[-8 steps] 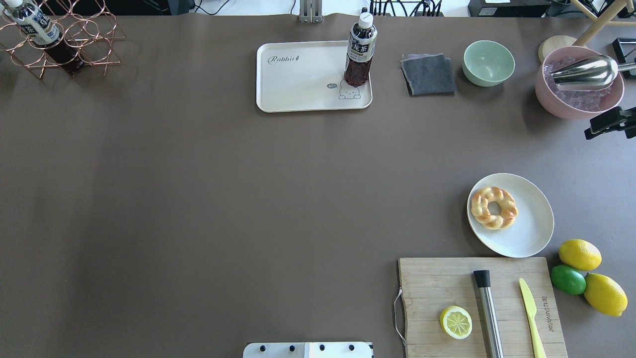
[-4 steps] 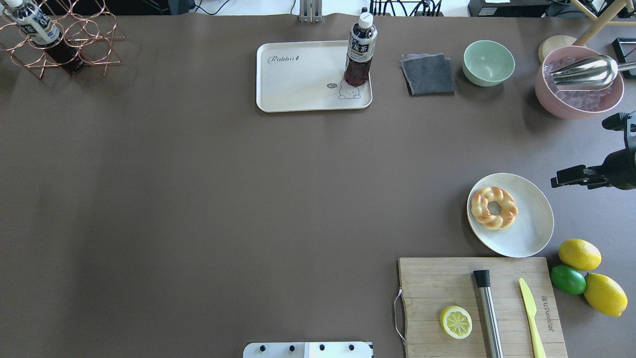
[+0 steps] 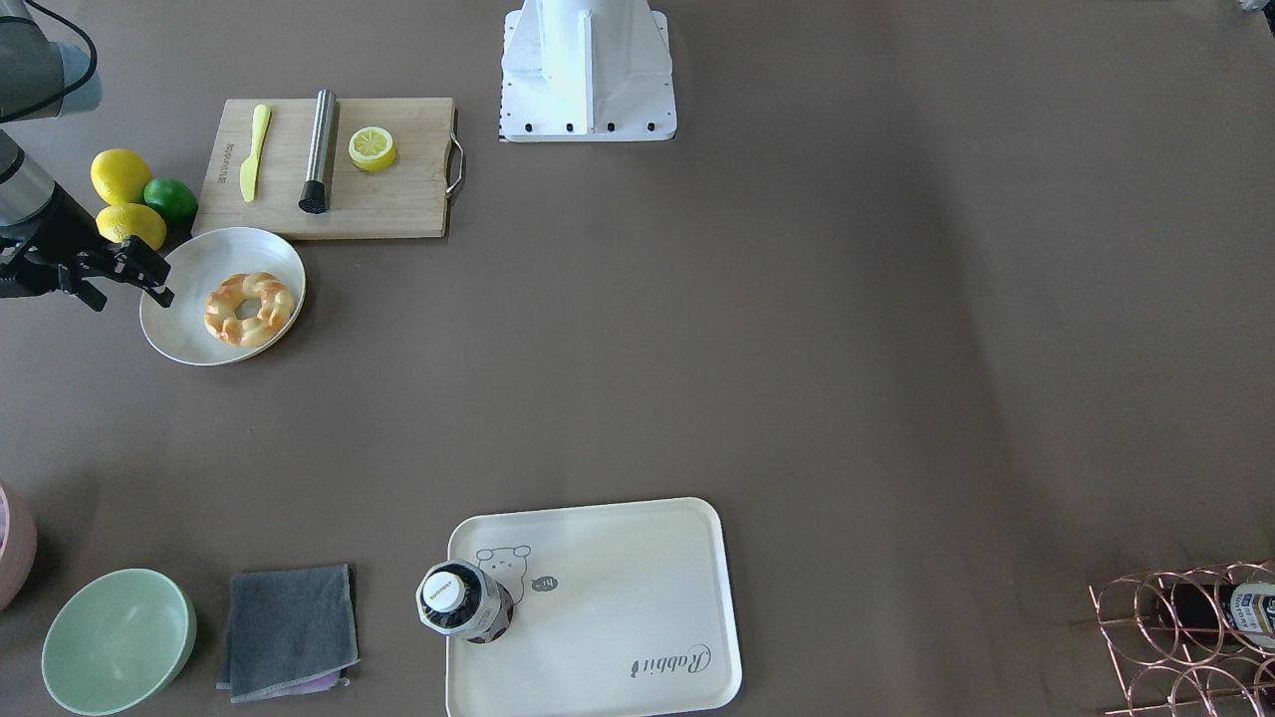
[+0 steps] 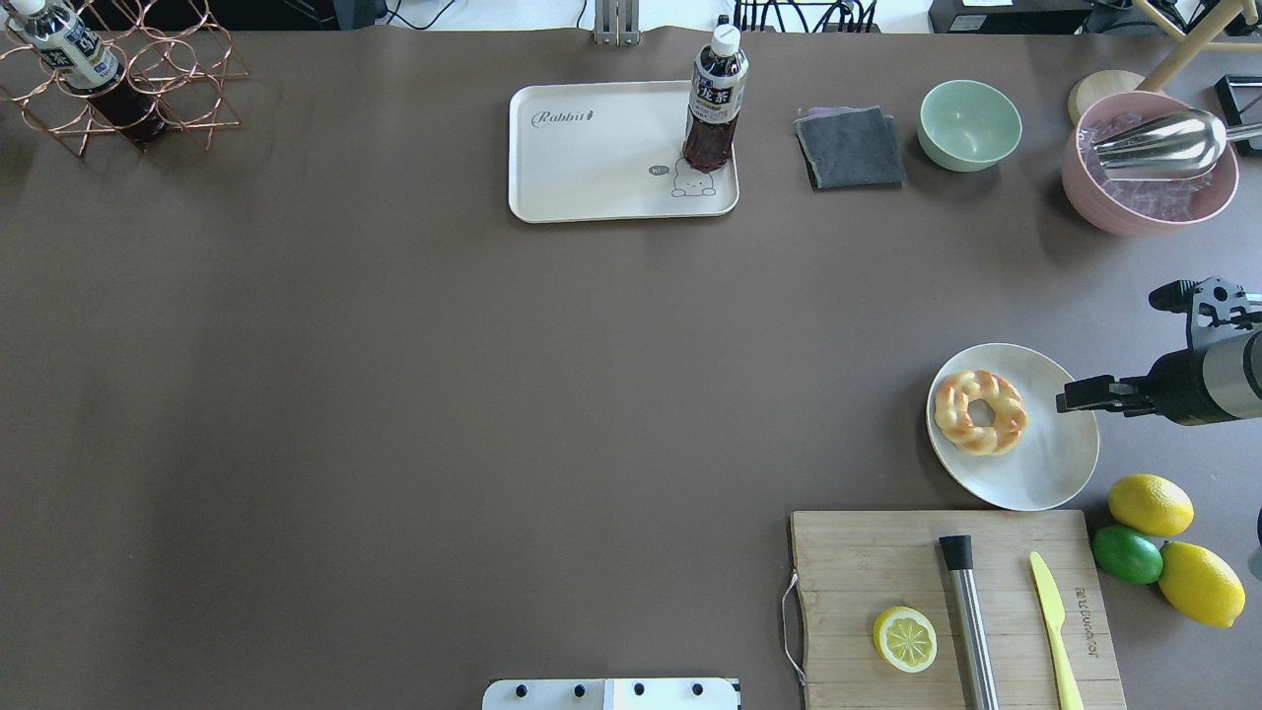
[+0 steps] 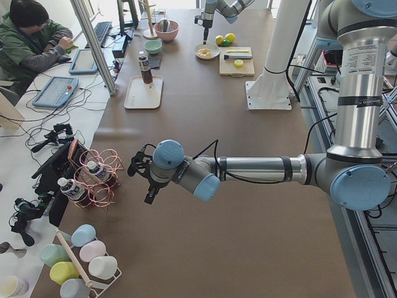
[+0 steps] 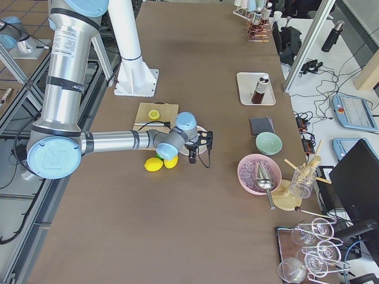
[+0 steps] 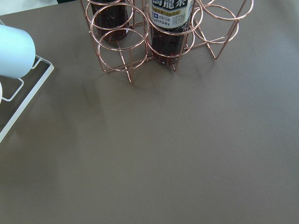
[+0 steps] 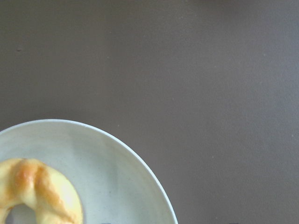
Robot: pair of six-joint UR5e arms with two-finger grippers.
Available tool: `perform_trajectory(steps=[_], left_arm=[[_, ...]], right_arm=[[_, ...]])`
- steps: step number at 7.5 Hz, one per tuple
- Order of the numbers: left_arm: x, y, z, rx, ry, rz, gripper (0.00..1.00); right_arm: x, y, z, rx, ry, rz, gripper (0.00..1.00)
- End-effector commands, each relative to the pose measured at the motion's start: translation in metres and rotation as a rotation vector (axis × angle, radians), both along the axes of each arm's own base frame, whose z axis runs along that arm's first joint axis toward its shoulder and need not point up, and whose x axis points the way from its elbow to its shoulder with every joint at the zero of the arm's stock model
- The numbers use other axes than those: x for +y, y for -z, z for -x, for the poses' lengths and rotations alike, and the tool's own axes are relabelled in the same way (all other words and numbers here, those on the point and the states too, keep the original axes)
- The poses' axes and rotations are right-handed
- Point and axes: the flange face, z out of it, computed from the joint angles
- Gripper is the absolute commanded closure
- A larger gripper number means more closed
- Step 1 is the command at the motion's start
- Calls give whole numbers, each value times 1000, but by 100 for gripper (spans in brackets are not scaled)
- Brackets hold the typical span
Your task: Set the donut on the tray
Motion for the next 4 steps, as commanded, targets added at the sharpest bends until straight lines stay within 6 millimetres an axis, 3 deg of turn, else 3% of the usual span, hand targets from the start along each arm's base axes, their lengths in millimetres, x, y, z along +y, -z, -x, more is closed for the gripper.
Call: perform_trajectory(steps=[1, 2, 3, 4], left_arm=[[0, 0, -3, 2, -3, 2, 0], [0, 1, -6, 1, -9, -1, 0], [-1, 3, -8, 2, -13, -3, 0], [-1, 3, -8, 2, -13, -3, 0]], right_arm=[[6, -6, 7, -6, -5, -4, 35], [6, -6, 8, -6, -6, 0, 42], [7, -10, 8, -1, -4, 4, 56], [7, -11, 8, 0, -4, 5, 83]])
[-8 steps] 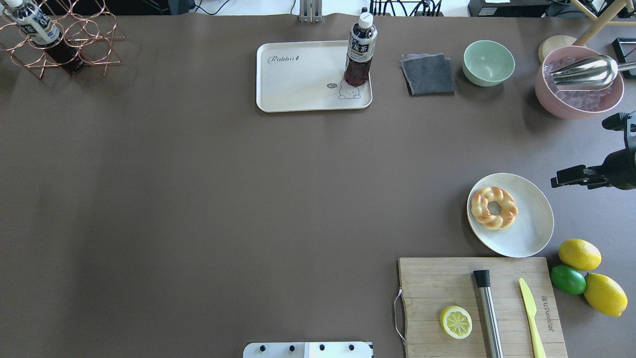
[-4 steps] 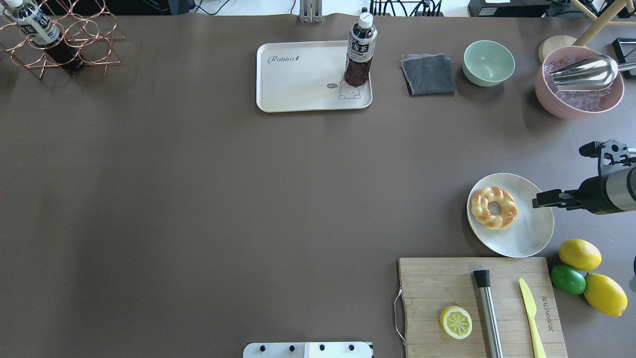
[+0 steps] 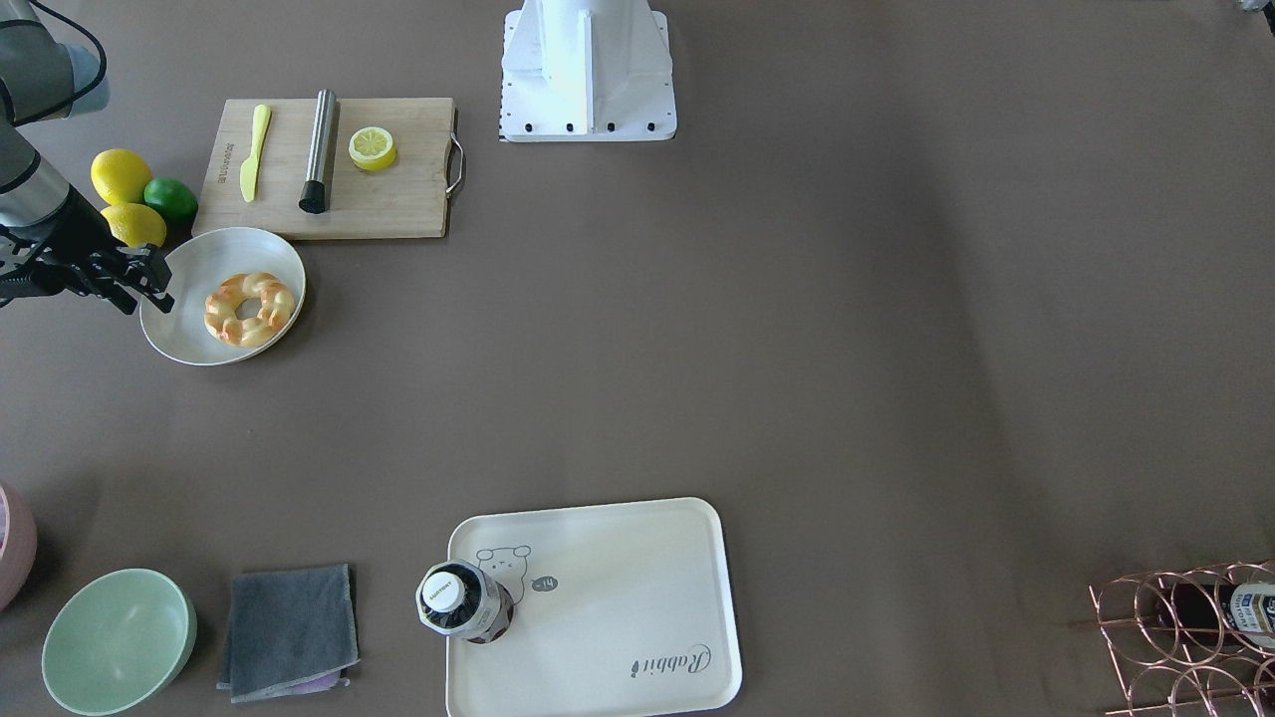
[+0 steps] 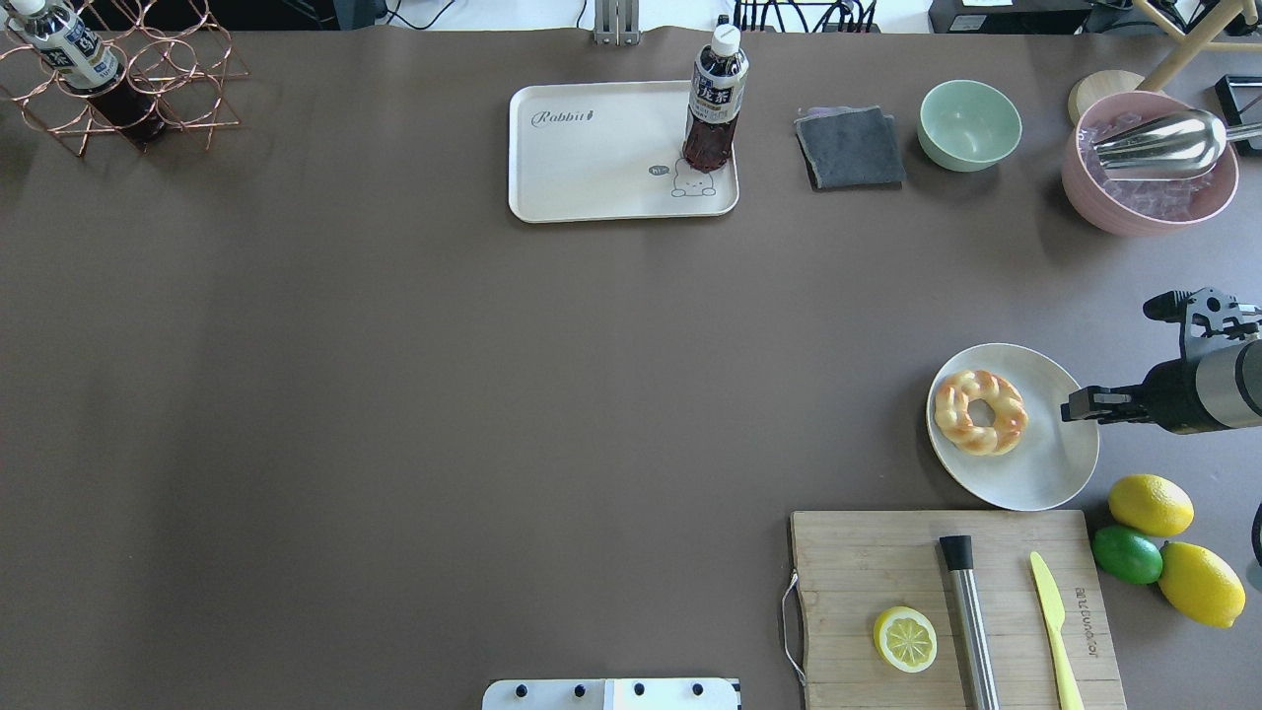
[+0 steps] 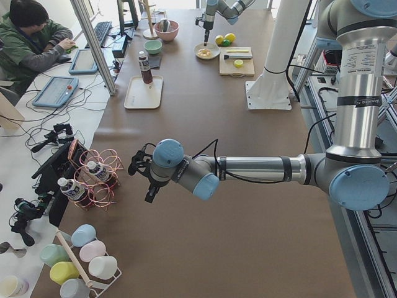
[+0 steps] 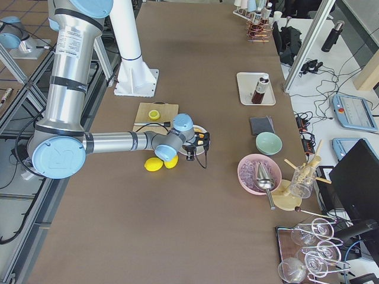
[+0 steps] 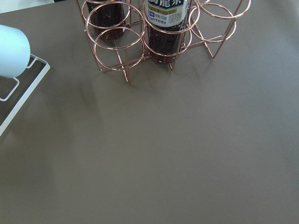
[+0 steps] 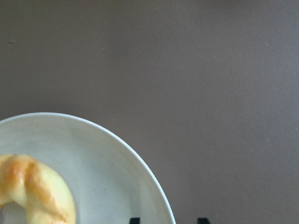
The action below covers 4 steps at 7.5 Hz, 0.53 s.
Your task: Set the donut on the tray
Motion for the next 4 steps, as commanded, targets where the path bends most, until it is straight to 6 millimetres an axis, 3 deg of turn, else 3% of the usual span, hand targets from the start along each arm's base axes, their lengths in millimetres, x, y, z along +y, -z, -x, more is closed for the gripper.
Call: perform_trajectory(steps=[1, 4], left_arm=[[0, 1, -2, 0, -4, -2, 0], [0, 3, -2, 1, -5, -7, 0]], right_arm=[[0, 0, 0, -2, 0, 0, 100], [-5, 20, 8, -46, 15, -28, 100]])
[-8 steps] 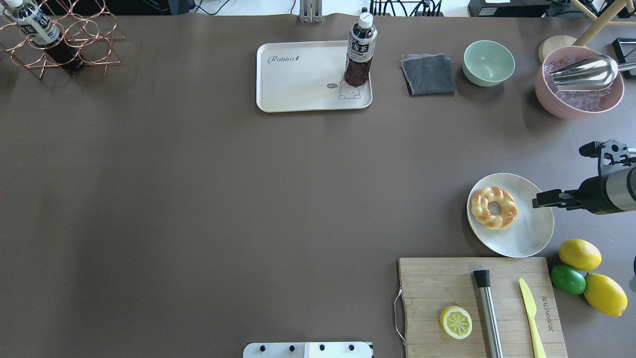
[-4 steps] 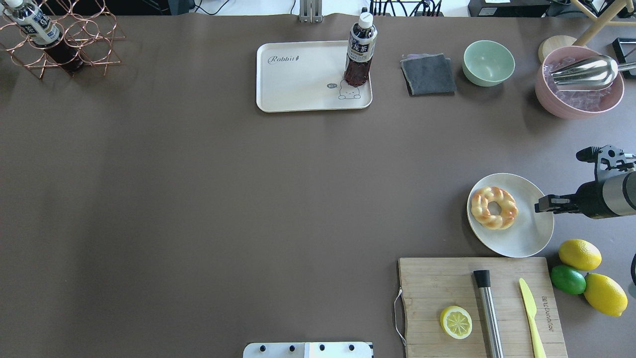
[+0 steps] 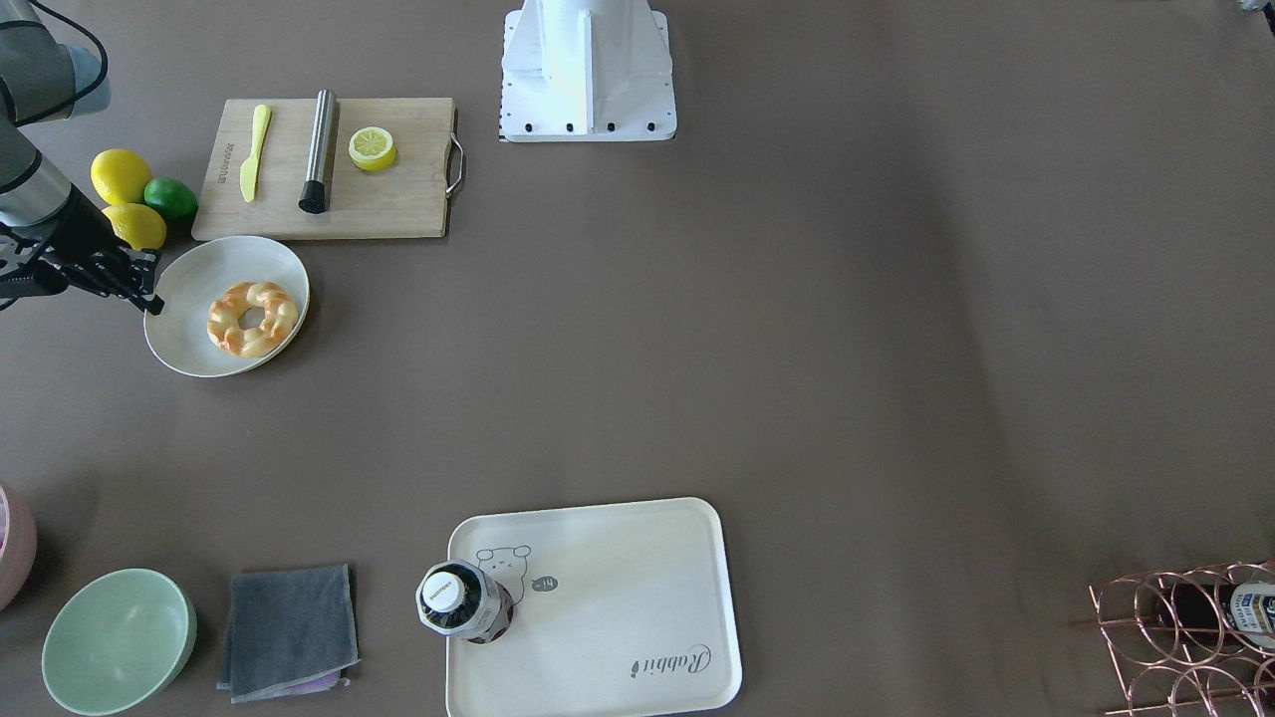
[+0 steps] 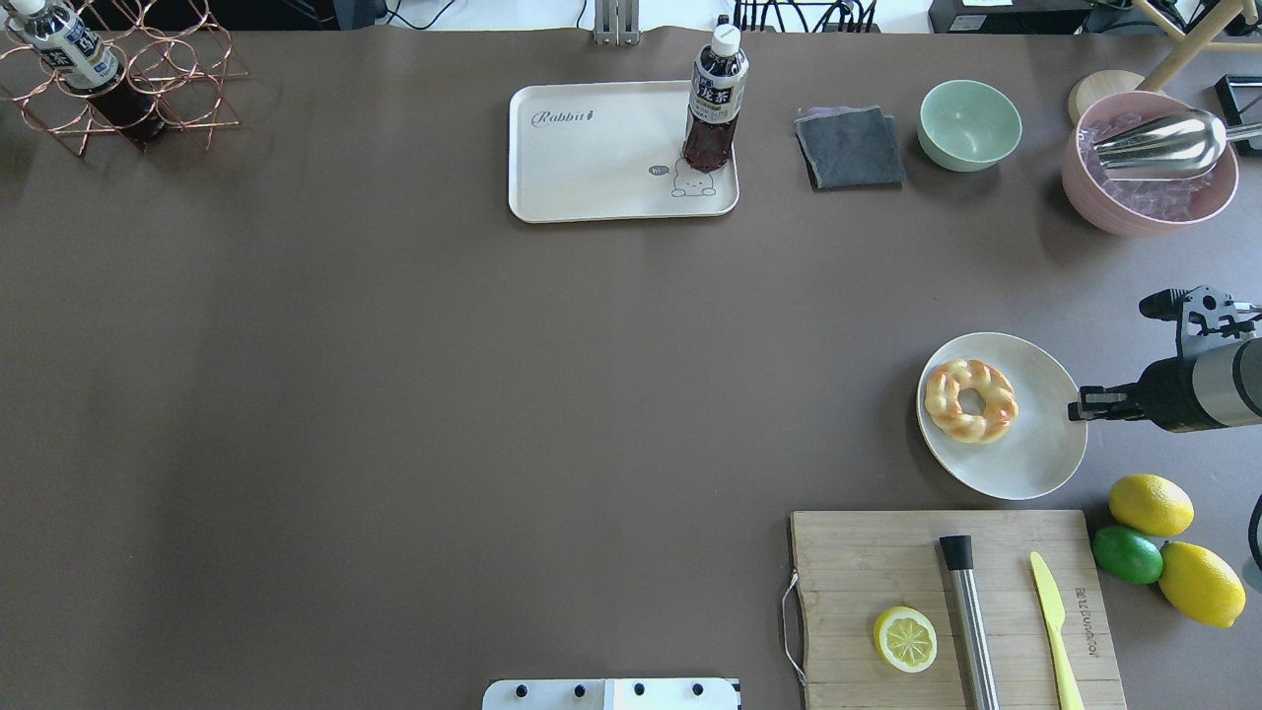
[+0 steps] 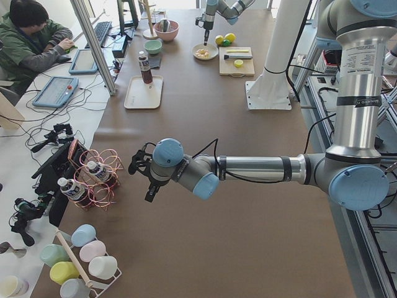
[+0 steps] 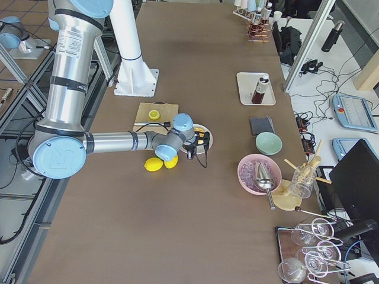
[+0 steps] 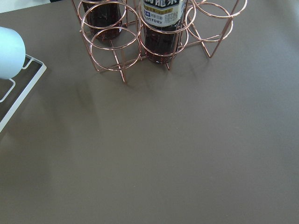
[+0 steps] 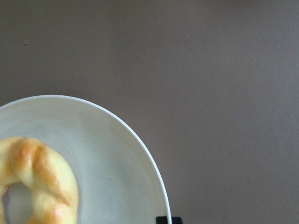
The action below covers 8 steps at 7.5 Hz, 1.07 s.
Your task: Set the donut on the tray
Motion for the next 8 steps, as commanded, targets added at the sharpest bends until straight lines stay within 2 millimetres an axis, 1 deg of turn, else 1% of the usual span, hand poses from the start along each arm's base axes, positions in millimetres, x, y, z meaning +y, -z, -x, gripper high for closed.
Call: perform_trajectory(steps=[1, 2, 3, 4, 5, 6, 7, 8], left_arm=[[0, 7, -1, 4, -1, -7, 0], [0, 9, 0, 4, 1, -6, 0], [-5, 16, -2, 17, -4, -9, 0], [-15, 35, -6, 92, 19, 37, 1], [-29, 62, -11, 150, 32, 57, 1], [-39, 82, -32, 187, 20, 86, 1], [-44, 101, -44, 213, 34, 112, 1], [-46, 116, -51, 229, 43, 124, 1]], right_arm=[[-17, 36, 19, -63, 20, -41, 100], [-32, 57, 34, -85, 18, -65, 100], [-52, 92, 53, -117, 12, -84, 100], [-77, 141, 77, -177, -39, -47, 100], [-98, 195, 97, -234, -83, -12, 100], [-111, 242, 121, -268, -105, 19, 100], [-115, 294, 148, -298, -130, 68, 100], [-109, 352, 186, -308, -180, 111, 100]])
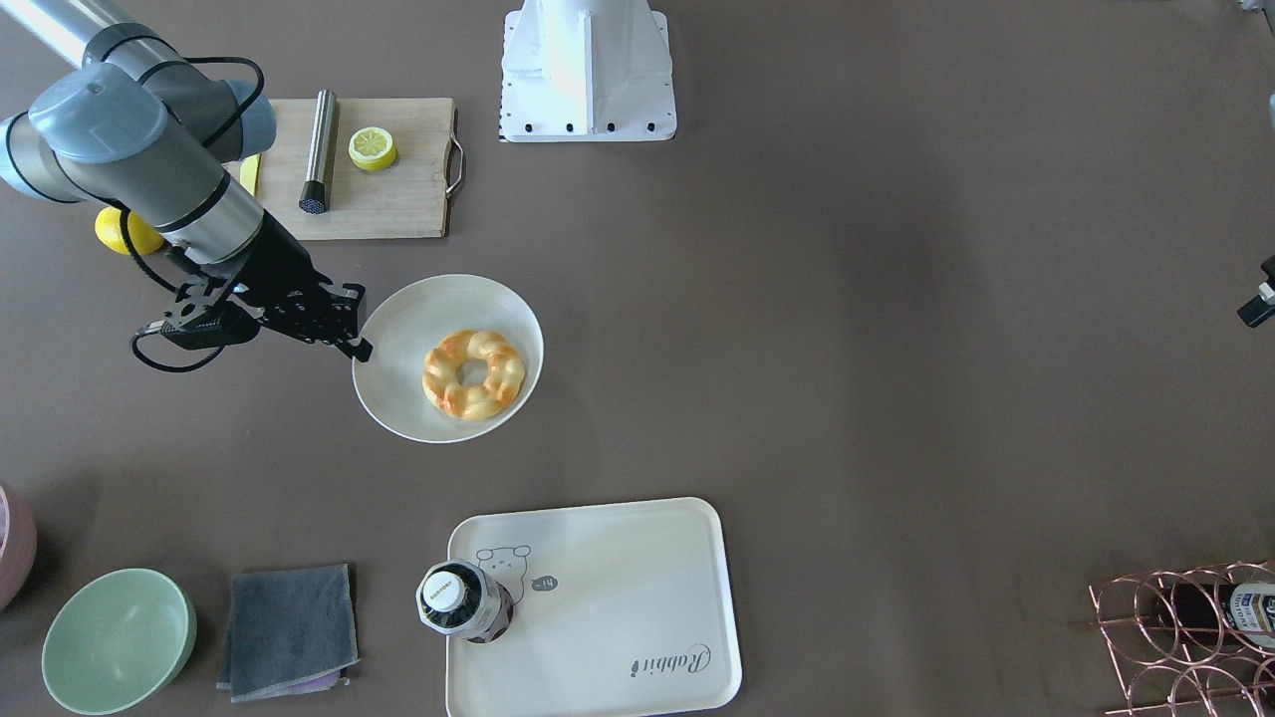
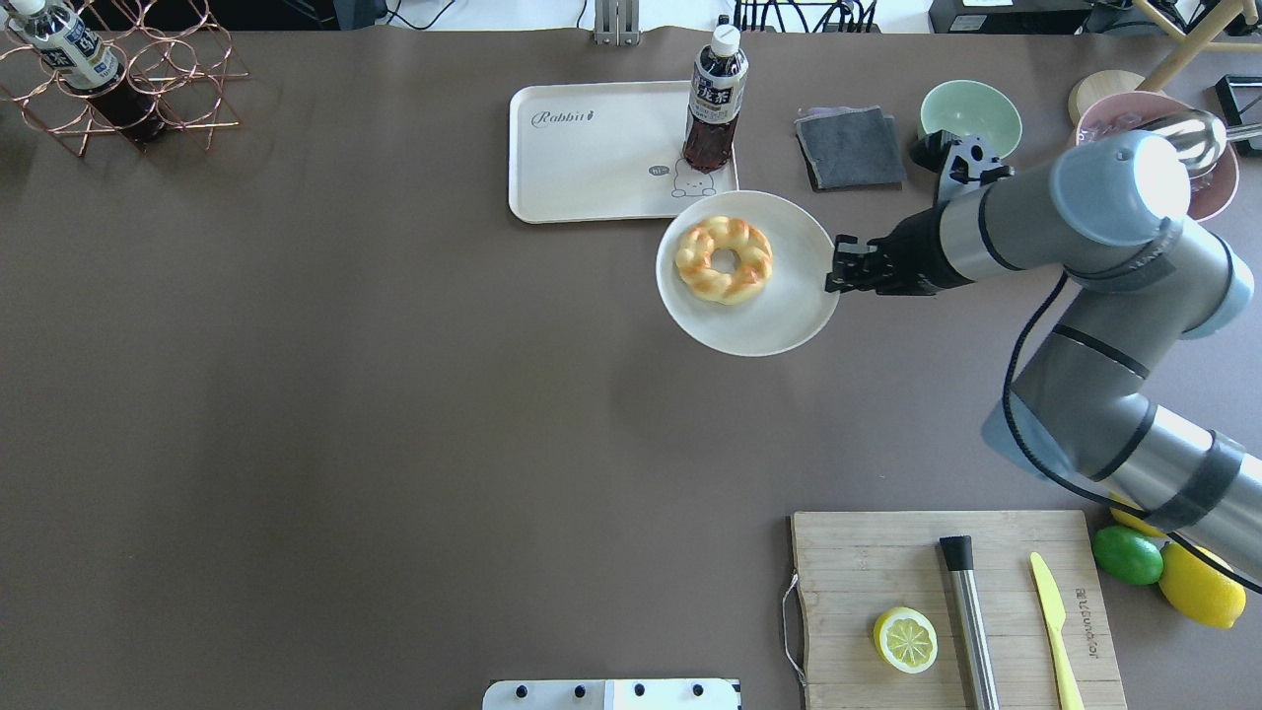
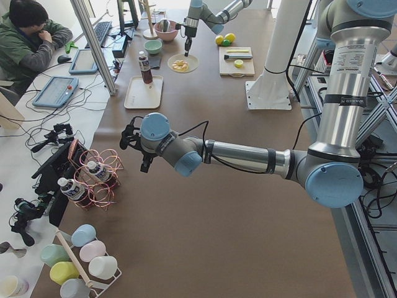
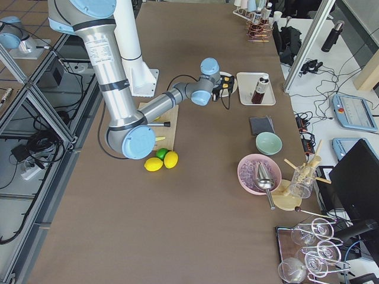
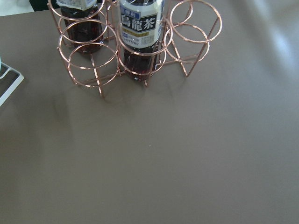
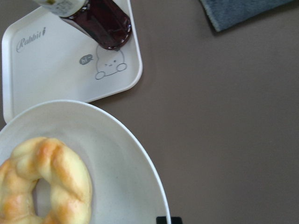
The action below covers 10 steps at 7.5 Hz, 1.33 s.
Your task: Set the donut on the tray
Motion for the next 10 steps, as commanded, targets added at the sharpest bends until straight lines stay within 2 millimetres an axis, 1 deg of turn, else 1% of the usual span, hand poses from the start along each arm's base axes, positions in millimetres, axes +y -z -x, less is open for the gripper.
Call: perform_trajectory(steps=[1, 2, 3, 4, 5, 6, 7, 8, 9, 10], left_arm=[[-12, 42, -22, 60, 19, 47, 1], [-8, 56, -40, 77, 8, 63, 1], [3, 74, -54, 99, 12, 85, 1], [15, 88, -60, 122, 19, 108, 1], [21, 101, -74, 140, 11, 129, 2], [27, 110, -89, 150, -6, 140, 2], [32, 118, -104, 143, -18, 123, 2], [38, 114, -119, 127, -28, 125, 3], [43, 115, -135, 111, -35, 114, 5], [51, 122, -153, 117, -46, 131, 8]], right_arm=[[14, 151, 94, -23, -90, 108, 100], [28, 207, 124, -7, -114, 148, 100], [47, 266, 156, 7, -144, 185, 100], [50, 302, 190, 14, -176, 213, 100], [50, 332, 214, 15, -197, 242, 100], [55, 357, 229, 50, -210, 255, 100], [62, 371, 243, 73, -221, 249, 100], [71, 378, 254, 79, -223, 239, 100], [81, 386, 261, 75, -227, 223, 100], [84, 395, 273, 87, -236, 214, 100]])
